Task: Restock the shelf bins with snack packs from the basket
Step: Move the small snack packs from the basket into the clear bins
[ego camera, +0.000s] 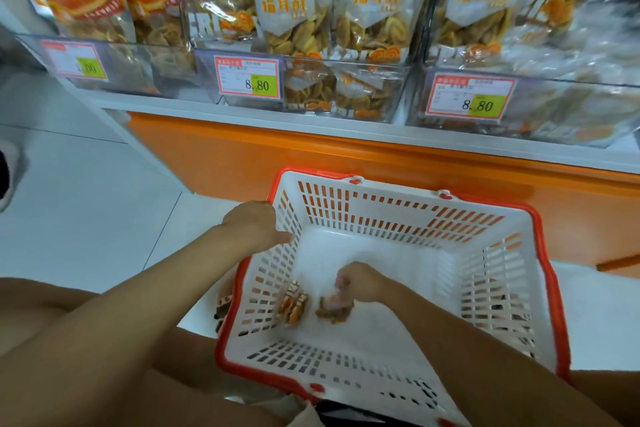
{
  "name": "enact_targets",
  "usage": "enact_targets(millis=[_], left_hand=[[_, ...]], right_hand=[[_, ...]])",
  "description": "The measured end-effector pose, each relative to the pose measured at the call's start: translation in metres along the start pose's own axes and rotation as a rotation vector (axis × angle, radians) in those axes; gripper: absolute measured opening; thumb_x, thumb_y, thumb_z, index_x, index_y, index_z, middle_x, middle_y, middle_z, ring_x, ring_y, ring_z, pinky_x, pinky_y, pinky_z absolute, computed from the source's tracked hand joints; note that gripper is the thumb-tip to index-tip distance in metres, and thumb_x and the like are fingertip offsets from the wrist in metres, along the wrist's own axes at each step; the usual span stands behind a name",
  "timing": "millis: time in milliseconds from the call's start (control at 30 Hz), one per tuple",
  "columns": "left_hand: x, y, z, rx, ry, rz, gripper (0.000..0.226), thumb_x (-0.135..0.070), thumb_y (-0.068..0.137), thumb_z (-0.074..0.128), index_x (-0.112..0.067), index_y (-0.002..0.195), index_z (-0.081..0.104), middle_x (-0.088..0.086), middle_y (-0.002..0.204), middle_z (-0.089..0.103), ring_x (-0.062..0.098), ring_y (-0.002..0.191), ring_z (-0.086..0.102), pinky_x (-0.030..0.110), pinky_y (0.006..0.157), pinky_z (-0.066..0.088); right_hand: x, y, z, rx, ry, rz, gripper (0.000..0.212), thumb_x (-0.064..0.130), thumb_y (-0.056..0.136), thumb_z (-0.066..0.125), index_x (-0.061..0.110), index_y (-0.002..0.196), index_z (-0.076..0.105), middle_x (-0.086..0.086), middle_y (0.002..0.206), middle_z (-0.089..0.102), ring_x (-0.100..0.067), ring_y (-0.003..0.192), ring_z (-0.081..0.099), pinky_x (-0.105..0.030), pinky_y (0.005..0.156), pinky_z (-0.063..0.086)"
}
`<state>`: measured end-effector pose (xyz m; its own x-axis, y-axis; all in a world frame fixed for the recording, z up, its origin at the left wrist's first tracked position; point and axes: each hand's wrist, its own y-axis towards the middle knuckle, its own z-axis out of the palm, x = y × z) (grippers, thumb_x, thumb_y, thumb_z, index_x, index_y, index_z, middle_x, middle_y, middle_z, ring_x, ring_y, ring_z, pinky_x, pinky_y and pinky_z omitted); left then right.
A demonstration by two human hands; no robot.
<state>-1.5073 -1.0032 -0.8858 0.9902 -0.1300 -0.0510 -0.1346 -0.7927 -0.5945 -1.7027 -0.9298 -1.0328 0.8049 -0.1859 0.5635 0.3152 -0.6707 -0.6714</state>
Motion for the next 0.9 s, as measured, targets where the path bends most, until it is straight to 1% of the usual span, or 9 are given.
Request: enact_targets(millis=[100,200,233,300,433,533,633,733,900], left_hand=[[-0.006,-0.007,-0.010,0.108,0.079,0.009,0.068,-0.072,0.079,0.053,-0.014,0.113,0.060,0.001,0.102,0.064,0.018,0.090,0.061,0.026,0.074,0.050],[-0.016,-0.018,-0.027,0.175,0.018,0.075,0.060,-0.074,0.074,0.056,-0.015,0.082,0.061,-0.003,0.068,0.044,0.009,0.058,0.043,0.022,0.055,0.032],[-0.020,-0.023,-0.033,0.191,-0.045,0.121,0.059,-0.076,0.070,0.056,-0.017,0.074,0.057,-0.005,0.069,0.040,0.007,0.058,0.039,0.022,0.055,0.032],[-0.029,-0.033,-0.041,0.194,-0.216,0.256,0.060,-0.070,0.073,0.060,-0.012,0.091,0.063,-0.005,0.086,0.049,0.010,0.077,0.049,0.024,0.070,0.040],[-0.051,-0.053,-0.061,0.030,-0.587,0.526,0.036,-0.037,0.079,0.074,-0.007,0.098,0.064,-0.006,0.085,0.062,0.014,0.082,0.059,0.022,0.069,0.040],[-0.065,-0.066,-0.085,-0.047,-0.833,0.634,0.030,-0.016,0.082,0.073,-0.018,0.111,0.067,-0.006,0.098,0.074,0.012,0.089,0.069,0.023,0.074,0.054],[-0.078,-0.076,-0.108,-0.235,-0.938,0.704,0.020,-0.014,0.081,0.073,-0.030,0.092,0.066,-0.014,0.085,0.073,0.004,0.078,0.068,0.019,0.065,0.053],[-0.094,-0.086,-0.128,-0.346,-0.931,0.754,0.017,-0.021,0.082,0.073,-0.034,0.087,0.064,-0.022,0.081,0.070,-0.005,0.079,0.066,0.015,0.068,0.051],[-0.110,-0.082,-0.147,-0.401,-0.944,0.689,0.020,-0.037,0.087,0.063,-0.026,0.103,0.061,-0.004,0.098,0.066,0.012,0.092,0.065,0.028,0.082,0.054]], right_hand=[[0.021,-0.019,-0.038,-0.071,0.026,-0.084,0.008,0.019,0.085,0.069,0.011,0.088,0.067,0.000,0.088,0.057,-0.011,0.082,0.049,-0.020,0.071,0.038],[0.046,-0.048,-0.075,-0.197,0.139,-0.138,0.015,0.022,0.091,0.063,0.009,0.097,0.068,-0.002,0.098,0.064,-0.016,0.087,0.059,-0.023,0.078,0.047],[0.055,-0.060,-0.087,-0.245,0.180,-0.150,0.019,0.023,0.092,0.061,0.009,0.103,0.068,-0.001,0.103,0.065,-0.015,0.088,0.062,-0.022,0.077,0.051],[0.069,-0.085,-0.107,-0.333,0.263,-0.175,0.014,0.026,0.093,0.060,0.015,0.098,0.069,0.006,0.094,0.066,-0.009,0.077,0.062,-0.015,0.064,0.048],[0.089,-0.140,-0.138,-0.565,0.463,-0.289,0.018,0.033,0.091,0.062,0.019,0.083,0.069,0.000,0.069,0.065,-0.014,0.062,0.056,-0.025,0.061,0.045],[0.096,-0.170,-0.158,-0.622,0.666,-0.354,0.021,0.035,0.089,0.063,0.015,0.092,0.070,0.002,0.076,0.070,-0.011,0.067,0.063,-0.023,0.067,0.051],[0.101,-0.190,-0.173,-0.599,0.724,-0.396,0.030,0.039,0.081,0.072,0.013,0.097,0.070,-0.003,0.091,0.074,-0.020,0.086,0.070,-0.037,0.082,0.053],[0.106,-0.209,-0.186,-0.665,0.655,-0.393,0.049,0.049,0.065,0.077,0.021,0.104,0.071,0.001,0.101,0.073,-0.014,0.094,0.068,-0.031,0.081,0.051],[0.096,-0.244,-0.224,-0.925,0.696,-0.411,0.016,0.024,0.082,0.073,0.016,0.096,0.071,0.006,0.081,0.073,-0.005,0.073,0.067,-0.018,0.063,0.049]])
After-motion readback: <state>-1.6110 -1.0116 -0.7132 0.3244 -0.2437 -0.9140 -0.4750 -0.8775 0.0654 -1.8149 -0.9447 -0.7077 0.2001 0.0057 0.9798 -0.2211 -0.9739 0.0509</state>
